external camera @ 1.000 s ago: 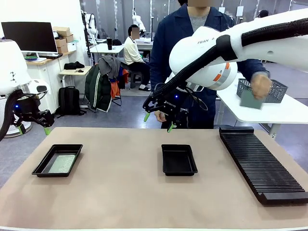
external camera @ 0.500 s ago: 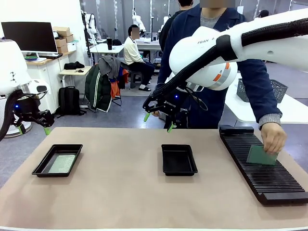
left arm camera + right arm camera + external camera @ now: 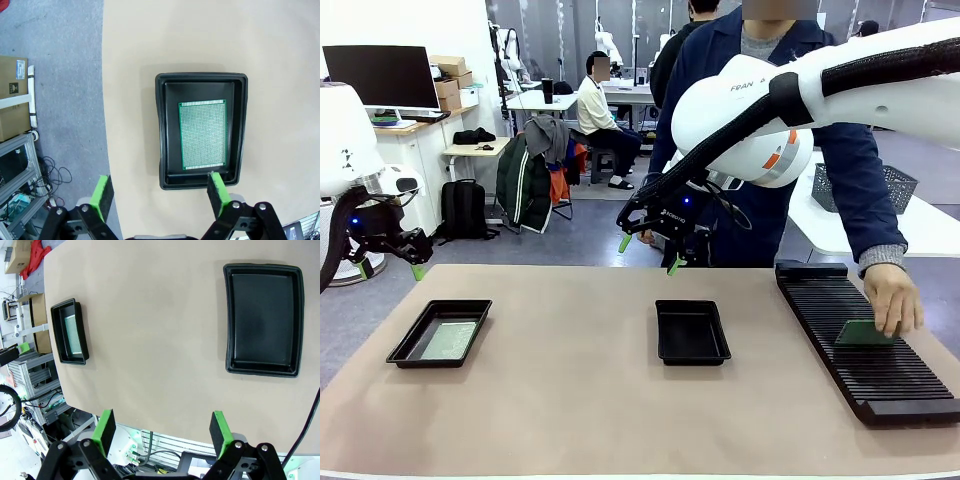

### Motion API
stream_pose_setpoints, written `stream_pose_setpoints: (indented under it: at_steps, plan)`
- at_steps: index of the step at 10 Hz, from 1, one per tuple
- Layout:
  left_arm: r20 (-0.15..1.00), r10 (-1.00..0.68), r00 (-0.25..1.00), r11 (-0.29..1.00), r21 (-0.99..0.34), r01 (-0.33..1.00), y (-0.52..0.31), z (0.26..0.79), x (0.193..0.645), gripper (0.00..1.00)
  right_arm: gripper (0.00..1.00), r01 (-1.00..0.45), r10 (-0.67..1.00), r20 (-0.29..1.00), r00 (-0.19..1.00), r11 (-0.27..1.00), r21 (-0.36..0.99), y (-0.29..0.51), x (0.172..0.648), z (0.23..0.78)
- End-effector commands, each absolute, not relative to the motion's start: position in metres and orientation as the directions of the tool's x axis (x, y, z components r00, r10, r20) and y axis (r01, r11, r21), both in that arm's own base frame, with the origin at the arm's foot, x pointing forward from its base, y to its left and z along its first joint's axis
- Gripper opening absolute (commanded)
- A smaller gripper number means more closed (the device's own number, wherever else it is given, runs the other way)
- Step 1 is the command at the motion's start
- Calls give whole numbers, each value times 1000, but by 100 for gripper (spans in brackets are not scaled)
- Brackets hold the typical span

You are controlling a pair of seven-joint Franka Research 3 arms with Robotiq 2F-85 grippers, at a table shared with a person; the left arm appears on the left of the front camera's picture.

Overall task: Inspect and transfer BCBs to ESD trays.
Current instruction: Pick up the Blank PCB from the PCB Rack and place it in the right ESD tray.

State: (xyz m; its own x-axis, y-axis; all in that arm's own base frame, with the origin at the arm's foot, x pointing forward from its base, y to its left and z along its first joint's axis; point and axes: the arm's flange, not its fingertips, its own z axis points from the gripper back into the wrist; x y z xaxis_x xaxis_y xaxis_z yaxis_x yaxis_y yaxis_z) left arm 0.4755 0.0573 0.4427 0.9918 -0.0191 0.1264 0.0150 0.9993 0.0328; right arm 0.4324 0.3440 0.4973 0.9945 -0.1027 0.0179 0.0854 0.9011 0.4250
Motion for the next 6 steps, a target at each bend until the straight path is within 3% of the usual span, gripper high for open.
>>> stream_pose_setpoints:
  at_steps: [1,6]
  plan:
    - [124,-19,992,999,33,15,57,442,475,100,100,86,-103,17,995,901,424,344,432,497]
    - [124,-19,992,999,33,15,57,442,475,100,100,86,-103,17,995,901,424,344,432,497]
